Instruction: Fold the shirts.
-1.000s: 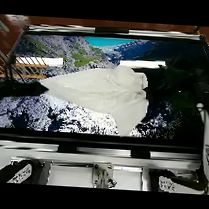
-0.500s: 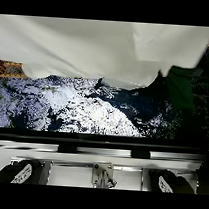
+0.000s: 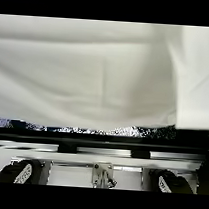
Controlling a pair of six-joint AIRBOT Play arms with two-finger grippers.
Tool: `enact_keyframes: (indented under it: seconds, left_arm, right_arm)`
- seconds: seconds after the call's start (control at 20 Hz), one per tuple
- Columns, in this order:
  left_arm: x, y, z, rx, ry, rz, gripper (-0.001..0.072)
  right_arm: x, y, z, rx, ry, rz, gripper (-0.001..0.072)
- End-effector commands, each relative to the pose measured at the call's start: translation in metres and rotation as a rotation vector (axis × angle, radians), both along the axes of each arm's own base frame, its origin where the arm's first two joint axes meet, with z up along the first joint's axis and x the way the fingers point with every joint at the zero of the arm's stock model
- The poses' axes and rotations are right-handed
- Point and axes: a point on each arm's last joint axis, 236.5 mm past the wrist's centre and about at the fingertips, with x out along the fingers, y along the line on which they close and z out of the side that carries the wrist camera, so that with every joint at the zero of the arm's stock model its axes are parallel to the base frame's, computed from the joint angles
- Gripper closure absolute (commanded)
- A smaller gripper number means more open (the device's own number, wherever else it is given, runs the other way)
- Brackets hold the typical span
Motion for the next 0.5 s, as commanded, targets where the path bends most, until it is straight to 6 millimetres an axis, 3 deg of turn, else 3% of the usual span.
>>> enact_keyframes:
  seconds: [0.0,0.25,0.45]
  left_arm:
    - [-0.003,0.001,-0.017,0.012,0.067,0.010,0.0681]
    - [-0.013,0.000,-0.013,0.015,0.047,0.010,0.0681]
    - [-0.045,-0.006,-0.003,0.023,-0.012,0.011,0.0680]
  right_arm:
    - [-0.006,0.003,-0.008,-0.009,0.037,0.012,0.0664]
    - [-0.020,0.003,0.000,-0.007,-0.003,0.009,0.0664]
    - [-0.054,0.001,0.019,0.002,-0.093,0.004,0.0664]
